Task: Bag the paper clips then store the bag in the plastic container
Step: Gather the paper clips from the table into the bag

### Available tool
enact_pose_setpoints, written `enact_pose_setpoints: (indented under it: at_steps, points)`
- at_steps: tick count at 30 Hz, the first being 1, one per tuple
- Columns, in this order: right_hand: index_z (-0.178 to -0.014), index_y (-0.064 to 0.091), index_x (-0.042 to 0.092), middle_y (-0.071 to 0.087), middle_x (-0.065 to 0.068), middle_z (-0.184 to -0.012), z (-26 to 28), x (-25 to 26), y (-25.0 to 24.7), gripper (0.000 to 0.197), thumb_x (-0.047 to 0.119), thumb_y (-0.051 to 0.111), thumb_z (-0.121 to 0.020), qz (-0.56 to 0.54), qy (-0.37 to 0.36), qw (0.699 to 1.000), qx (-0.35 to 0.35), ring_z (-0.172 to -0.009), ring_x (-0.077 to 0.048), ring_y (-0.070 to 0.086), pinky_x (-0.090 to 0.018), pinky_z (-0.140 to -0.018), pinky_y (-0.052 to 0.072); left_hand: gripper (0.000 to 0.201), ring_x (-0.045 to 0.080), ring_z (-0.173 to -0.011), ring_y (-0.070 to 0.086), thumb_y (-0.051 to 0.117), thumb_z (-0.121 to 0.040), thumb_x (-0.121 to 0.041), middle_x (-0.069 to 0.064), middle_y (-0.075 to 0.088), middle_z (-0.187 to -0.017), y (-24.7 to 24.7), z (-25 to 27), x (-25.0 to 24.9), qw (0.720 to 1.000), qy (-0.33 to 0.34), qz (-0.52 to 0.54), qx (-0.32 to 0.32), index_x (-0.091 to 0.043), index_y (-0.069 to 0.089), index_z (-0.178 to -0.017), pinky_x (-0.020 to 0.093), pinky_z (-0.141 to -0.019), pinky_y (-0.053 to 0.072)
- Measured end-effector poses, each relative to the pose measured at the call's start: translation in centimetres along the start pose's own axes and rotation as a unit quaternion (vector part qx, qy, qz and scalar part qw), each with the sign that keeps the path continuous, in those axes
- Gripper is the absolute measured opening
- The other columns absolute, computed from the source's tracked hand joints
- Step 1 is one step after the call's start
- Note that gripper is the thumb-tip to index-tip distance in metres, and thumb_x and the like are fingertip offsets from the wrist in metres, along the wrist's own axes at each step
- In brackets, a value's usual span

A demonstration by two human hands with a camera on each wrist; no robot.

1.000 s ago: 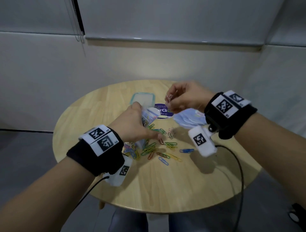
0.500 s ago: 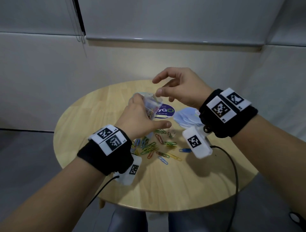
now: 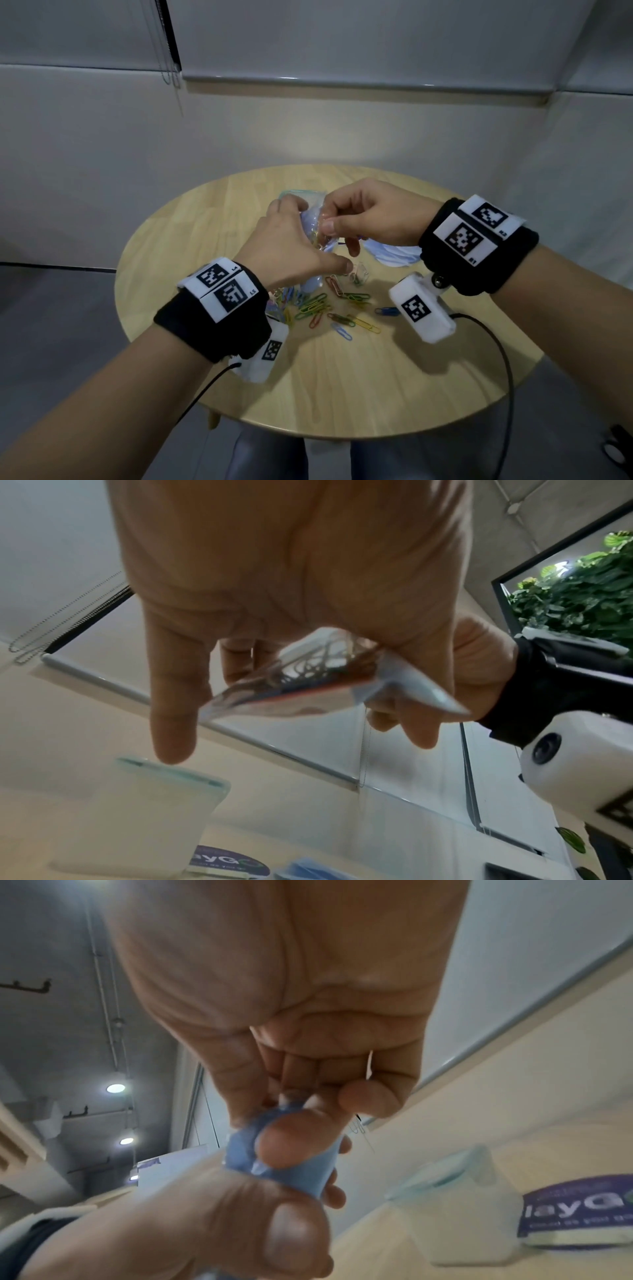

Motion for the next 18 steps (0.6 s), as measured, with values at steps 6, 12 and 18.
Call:
enact_pose_setpoints:
  at_steps: [6,12,18]
  points:
    - [-0.080,0.052,0.012,0.065,-0.005,-0.085,-0.4,-0.6,0.9,0.018,0.001,0.044,-0.092,-0.012,0.055,0.995,0.078,-0.037,-0.019,0.053,-0.029,-0.049,0.032,0.080,0.012,-0.087,0.057,0.083,-0.044,-0.060,-0.006,0.052,-0.097,-0.3,0.7,-0.2,0.997,0.022,0.013,0.078,-0.022,0.044,-0.103,0.028,-0.061,0.043]
    - [-0.087,0.065,0.002,0.068,-0.008,-0.081,-0.2,-0.2,0.4,0.009,0.005,0.056,-0.089,0.049,0.037,0.997,0.039,-0.044,-0.025,0.052,-0.028,-0.039,0.044,0.085,0.004,-0.077,0.057,0.087,-0.052,-0.051,-0.011,0.056,-0.088,-0.9,0.7,-0.2,0.994,0.021,0.041,0.103,-0.022,0.041,-0.117,0.022,-0.056,0.038]
    - [-0.082,0.068,0.007,0.070,-0.013,-0.080,-0.5,-0.6,-0.2,0.004,0.003,0.066,-0.081,0.012,0.003,0.996,-0.087,-0.039,-0.012,0.048,-0.020,-0.034,0.037,0.085,0.002,-0.074,0.054,0.090,-0.046,-0.049,-0.008,0.055,-0.092,-0.5,0.8,0.0,0.998,0.006,0.050,0.039,-0.022,0.040,-0.109,0.014,-0.048,0.036]
Point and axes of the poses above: each hand's wrist, its own z-axis away from the middle knuckle, its own y-axis out of the palm, x = y × z, the point moved 1 cm from there along -z, towards the middle knuckle
